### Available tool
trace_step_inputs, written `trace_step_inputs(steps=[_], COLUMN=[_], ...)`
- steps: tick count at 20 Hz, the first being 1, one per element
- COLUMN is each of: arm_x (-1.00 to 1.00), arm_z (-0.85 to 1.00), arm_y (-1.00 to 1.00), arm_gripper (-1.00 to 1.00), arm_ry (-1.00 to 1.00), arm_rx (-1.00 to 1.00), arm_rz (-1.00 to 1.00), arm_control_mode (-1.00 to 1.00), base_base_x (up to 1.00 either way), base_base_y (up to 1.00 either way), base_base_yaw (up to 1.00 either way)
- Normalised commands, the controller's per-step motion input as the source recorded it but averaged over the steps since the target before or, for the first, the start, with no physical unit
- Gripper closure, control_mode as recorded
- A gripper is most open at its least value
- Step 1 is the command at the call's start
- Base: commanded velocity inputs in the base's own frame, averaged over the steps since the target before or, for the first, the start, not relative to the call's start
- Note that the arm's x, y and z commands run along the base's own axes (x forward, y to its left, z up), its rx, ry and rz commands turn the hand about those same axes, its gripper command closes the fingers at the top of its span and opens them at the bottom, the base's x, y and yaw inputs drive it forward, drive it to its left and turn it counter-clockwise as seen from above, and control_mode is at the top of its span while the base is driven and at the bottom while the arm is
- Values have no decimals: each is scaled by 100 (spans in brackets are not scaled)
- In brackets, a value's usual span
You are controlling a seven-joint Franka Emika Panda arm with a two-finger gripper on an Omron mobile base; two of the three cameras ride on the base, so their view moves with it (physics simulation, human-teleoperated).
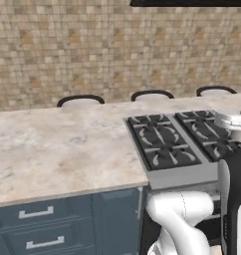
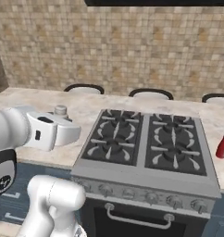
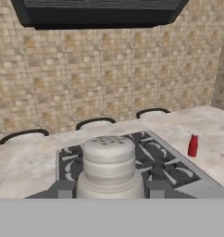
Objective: Collect the turmeric, ketchup, and shaker from the cabinet and place them next to the stove.
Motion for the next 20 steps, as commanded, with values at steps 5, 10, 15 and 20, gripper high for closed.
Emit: trace_step_inputs(steps=[5, 10, 15, 20], arm_x=[0, 36, 59, 49], arm_z=[0, -10, -32, -34], arm_y=[0, 16, 3, 2], arm_gripper=[100, 100, 100, 100], arm_ry=[0, 0, -3, -5], arm_rx=[0, 0, 0, 0], arm_rz=[0, 5, 42, 52], arm_control_mode=[100, -100, -100, -100], base_base_x=[72, 27, 0, 0], base_base_y=[69, 19, 0, 0], base_base_yaw=[-28, -4, 0, 0])
